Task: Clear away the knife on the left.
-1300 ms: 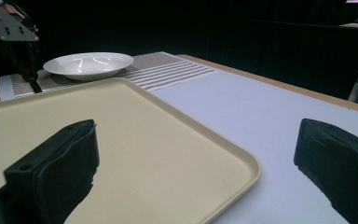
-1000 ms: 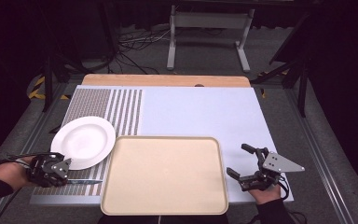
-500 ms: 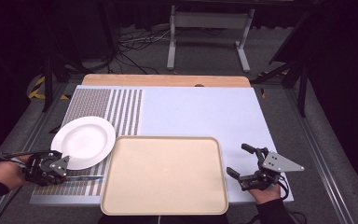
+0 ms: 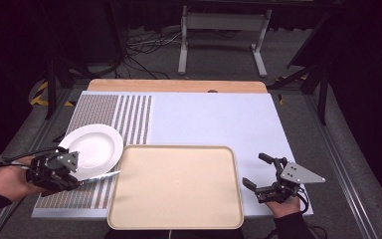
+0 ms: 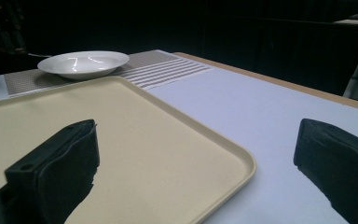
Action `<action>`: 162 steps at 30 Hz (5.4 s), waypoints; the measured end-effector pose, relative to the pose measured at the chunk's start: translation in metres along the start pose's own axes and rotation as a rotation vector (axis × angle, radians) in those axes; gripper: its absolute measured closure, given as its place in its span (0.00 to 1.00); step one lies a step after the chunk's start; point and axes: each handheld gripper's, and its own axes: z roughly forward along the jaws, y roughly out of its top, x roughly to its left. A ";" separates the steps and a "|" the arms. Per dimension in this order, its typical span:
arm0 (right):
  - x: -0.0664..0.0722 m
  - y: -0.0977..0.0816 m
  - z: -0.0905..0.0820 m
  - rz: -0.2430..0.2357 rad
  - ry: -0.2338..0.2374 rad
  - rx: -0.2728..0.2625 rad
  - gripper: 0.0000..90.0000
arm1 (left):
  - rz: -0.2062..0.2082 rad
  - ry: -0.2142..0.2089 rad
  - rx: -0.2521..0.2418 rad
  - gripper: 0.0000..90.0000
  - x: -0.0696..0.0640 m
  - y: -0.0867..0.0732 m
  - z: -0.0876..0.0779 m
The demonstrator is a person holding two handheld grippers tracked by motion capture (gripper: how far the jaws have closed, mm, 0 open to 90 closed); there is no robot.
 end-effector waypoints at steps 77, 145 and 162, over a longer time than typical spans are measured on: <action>-0.004 0.000 -0.004 0.011 -0.008 -0.004 0.02 | -0.613 -0.277 -0.303 0.86 -0.015 0.094 0.062; -0.004 -0.001 -0.004 0.012 -0.001 -0.004 0.02 | -0.526 -0.147 -0.360 0.84 -0.027 0.107 0.074; -0.005 -0.001 -0.005 0.018 0.003 -0.004 0.02 | -0.448 -0.089 -0.276 1.00 -0.035 0.143 0.098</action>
